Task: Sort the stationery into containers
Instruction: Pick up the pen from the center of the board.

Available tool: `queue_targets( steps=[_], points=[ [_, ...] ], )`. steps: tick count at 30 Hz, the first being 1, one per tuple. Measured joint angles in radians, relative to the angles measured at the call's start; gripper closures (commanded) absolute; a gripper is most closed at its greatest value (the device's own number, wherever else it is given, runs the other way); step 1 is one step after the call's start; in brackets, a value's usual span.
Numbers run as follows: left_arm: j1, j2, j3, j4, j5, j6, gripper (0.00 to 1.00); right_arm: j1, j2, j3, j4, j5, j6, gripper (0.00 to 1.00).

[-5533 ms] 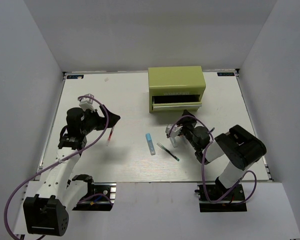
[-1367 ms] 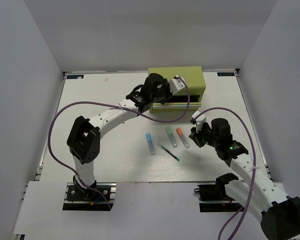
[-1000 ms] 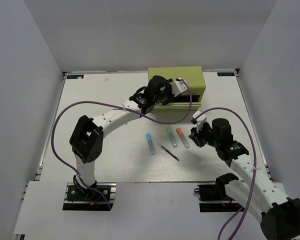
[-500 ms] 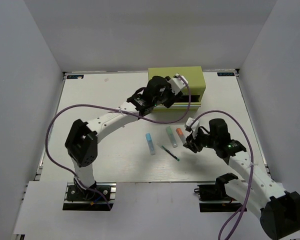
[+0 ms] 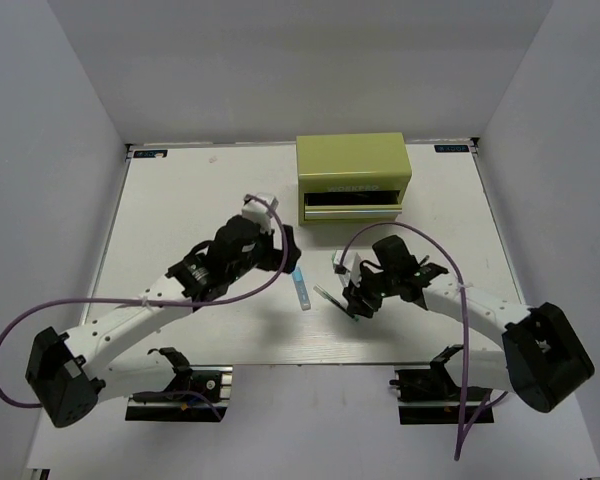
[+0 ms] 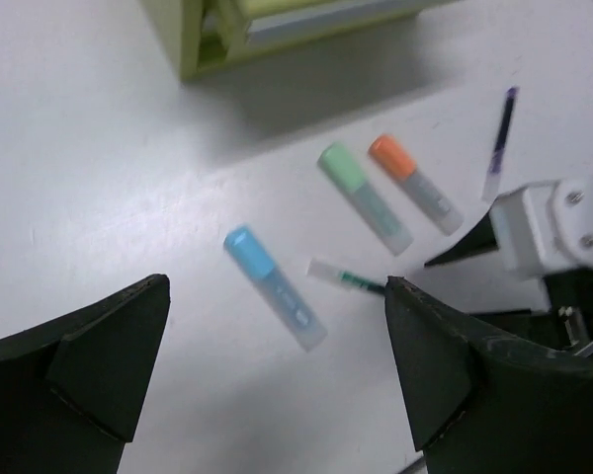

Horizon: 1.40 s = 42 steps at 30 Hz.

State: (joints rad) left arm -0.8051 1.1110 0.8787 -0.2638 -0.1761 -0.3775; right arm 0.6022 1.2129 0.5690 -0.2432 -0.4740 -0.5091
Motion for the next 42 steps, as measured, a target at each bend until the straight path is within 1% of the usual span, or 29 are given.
queue_targets(
  steps=[1, 3, 6, 12, 16, 21, 22, 23, 25, 26, 28, 29, 32, 35, 39, 42],
  points=[
    [0.000, -0.019, -0.032, -0.018, -0.010, -0.033, 0.00, 0.012, 0.021, 0.010, 0.013, 0.013, 0.013, 0.44],
    [0.000, -0.048, -0.077, -0.053, -0.027, -0.094, 0.00, 0.036, 0.056, 0.028, 0.035, 0.043, 0.037, 0.40],
    [0.000, -0.079, -0.109, -0.082, -0.045, -0.157, 0.00, 0.064, 0.104, 0.059, 0.047, 0.084, 0.066, 0.39],
    [0.000, -0.129, -0.141, -0.103, -0.071, -0.238, 0.00, 0.111, 0.199, 0.111, 0.076, 0.145, 0.129, 0.39],
    [0.000, -0.158, -0.163, -0.116, -0.087, -0.272, 0.00, 0.143, 0.271, 0.142, 0.098, 0.221, 0.173, 0.40],
    [0.001, -0.179, -0.181, -0.129, -0.103, -0.309, 0.00, 0.174, 0.296, 0.147, 0.130, 0.321, 0.211, 0.44],
    [0.004, -0.183, -0.187, -0.130, -0.104, -0.319, 0.00, 0.181, 0.299, 0.147, 0.138, 0.345, 0.217, 0.47],
    [0.005, -0.184, -0.192, -0.129, -0.105, -0.326, 0.00, 0.187, 0.303, 0.148, 0.149, 0.363, 0.220, 0.53],
    [0.005, -0.184, -0.202, -0.127, -0.105, -0.341, 0.00, 0.198, 0.309, 0.148, 0.169, 0.392, 0.229, 0.63],
    [0.005, -0.184, -0.206, -0.128, -0.105, -0.348, 0.00, 0.202, 0.312, 0.150, 0.177, 0.408, 0.234, 0.71],
    [0.005, -0.183, -0.211, -0.128, -0.105, -0.358, 0.00, 0.211, 0.314, 0.150, 0.187, 0.428, 0.239, 0.77],
    [0.005, -0.180, -0.212, -0.128, -0.106, -0.362, 0.00, 0.212, 0.314, 0.150, 0.187, 0.434, 0.240, 0.82],
    [0.005, -0.164, -0.212, -0.125, -0.105, -0.369, 0.00, 0.215, 0.311, 0.146, 0.187, 0.436, 0.242, 0.92],
    [0.005, -0.146, -0.212, -0.124, -0.105, -0.372, 0.00, 0.213, 0.283, 0.134, 0.160, 0.417, 0.237, 0.98],
    [0.005, -0.127, -0.212, -0.120, -0.099, -0.375, 0.00, 0.209, 0.198, 0.140, 0.080, 0.398, 0.205, 1.00],
    [0.005, -0.111, -0.212, -0.111, -0.091, -0.375, 0.00, 0.203, 0.129, 0.212, 0.005, 0.393, 0.159, 1.00]
  ],
)
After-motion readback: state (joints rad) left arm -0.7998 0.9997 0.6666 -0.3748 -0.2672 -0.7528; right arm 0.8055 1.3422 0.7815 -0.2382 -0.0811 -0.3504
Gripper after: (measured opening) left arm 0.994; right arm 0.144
